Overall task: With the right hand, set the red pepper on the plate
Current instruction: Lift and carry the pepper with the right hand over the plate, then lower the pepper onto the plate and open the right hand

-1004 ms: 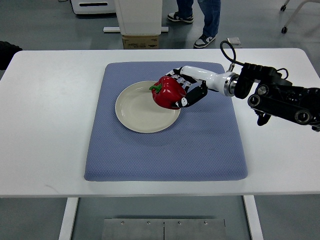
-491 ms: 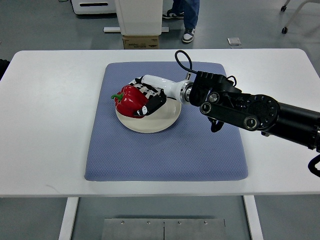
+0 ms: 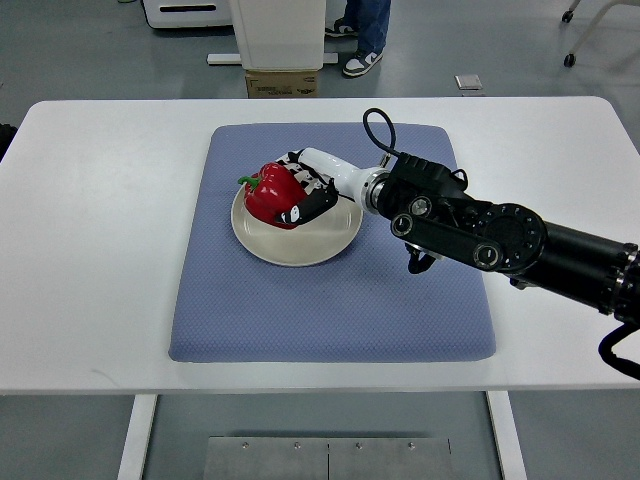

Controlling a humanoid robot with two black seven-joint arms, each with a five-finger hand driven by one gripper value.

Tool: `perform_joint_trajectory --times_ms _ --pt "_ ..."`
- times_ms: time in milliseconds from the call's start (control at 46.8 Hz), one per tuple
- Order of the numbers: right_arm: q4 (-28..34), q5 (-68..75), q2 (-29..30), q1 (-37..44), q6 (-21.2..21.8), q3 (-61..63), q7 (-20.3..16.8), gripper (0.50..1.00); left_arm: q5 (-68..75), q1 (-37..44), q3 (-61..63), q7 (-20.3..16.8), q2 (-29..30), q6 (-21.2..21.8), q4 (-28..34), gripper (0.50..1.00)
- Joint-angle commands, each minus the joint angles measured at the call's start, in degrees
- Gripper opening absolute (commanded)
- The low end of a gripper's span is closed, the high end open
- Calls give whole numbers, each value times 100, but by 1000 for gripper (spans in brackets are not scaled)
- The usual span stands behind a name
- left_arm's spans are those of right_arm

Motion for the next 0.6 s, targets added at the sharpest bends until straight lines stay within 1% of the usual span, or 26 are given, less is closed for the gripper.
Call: perform_joint_trajectory --times_ms 0,107,278,299,342,385,470,534,577 --pt "-17 -12 -1 0 -34 -38 -1 500 0 0 0 -2 0 0 0 1000" --pt "-34 -21 -1 -9 -175 -64 8 500 0 0 0 -2 0 0 0 1000" --pt "-113 -21 -1 -53 -192 -152 43 500 0 0 0 7 0 0 0 1000" --pt "-122 -21 -1 -61 -192 -152 52 508 0 0 0 -2 0 0 0 1000" --pt "-148 -12 -1 -70 -192 -161 60 587 0 0 0 7 0 0 0 1000" --pt "-157 -12 -1 -96 -192 -161 61 635 0 0 0 -2 0 0 0 1000" --pt "-157 -12 -1 -114 -192 -152 69 748 0 0 0 -2 0 0 0 1000" --pt "-157 -12 -1 -114 -192 -161 69 807 0 0 0 -2 0 0 0 1000" --pt "-157 -12 -1 -114 -192 -161 69 834 0 0 0 -2 0 0 0 1000"
